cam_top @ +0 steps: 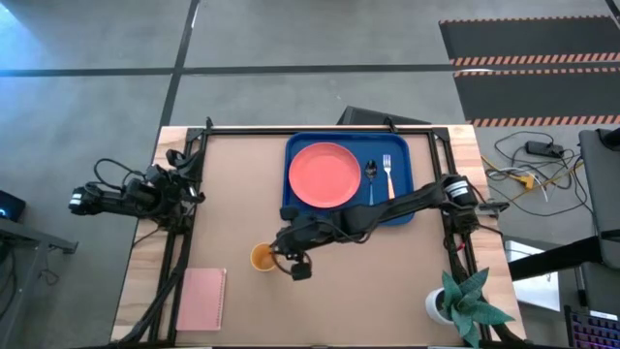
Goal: Pick and place plate/cup/fork/spoon on tray
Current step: Put the yellow cup on the blue serving tray to the top right of the orange plate
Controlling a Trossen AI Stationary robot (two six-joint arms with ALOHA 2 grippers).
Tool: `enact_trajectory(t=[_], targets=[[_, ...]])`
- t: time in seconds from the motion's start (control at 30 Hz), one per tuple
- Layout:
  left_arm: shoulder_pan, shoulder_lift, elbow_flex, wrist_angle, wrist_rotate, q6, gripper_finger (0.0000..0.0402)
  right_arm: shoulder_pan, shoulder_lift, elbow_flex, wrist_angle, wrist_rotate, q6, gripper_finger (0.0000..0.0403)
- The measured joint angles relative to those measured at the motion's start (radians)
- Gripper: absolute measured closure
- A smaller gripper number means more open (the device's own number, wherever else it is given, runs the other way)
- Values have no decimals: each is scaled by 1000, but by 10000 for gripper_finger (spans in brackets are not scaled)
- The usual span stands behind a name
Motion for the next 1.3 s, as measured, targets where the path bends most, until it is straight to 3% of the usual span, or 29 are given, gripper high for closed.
enact_trajectory(t=[0.23,0.43,0.63,0.97,1.13,1.3], targets=[[0,-1,0,1,0,0,402,1,107,129,-152,10,-50,344],[0,0,0,1,1,0,402,2,214,251,-189,-133,-82,343],[0,0,0,1,1,0,402,2,283,382,-285,-156,-84,302],[0,0,0,1,3,-1,402,0,288,400,-352,-155,-73,219],[0,0,0,1,3,-1,402,4,287,395,-383,-154,-72,218],[0,0,0,1,3,-1,402,5,288,393,-387,-154,-76,240]])
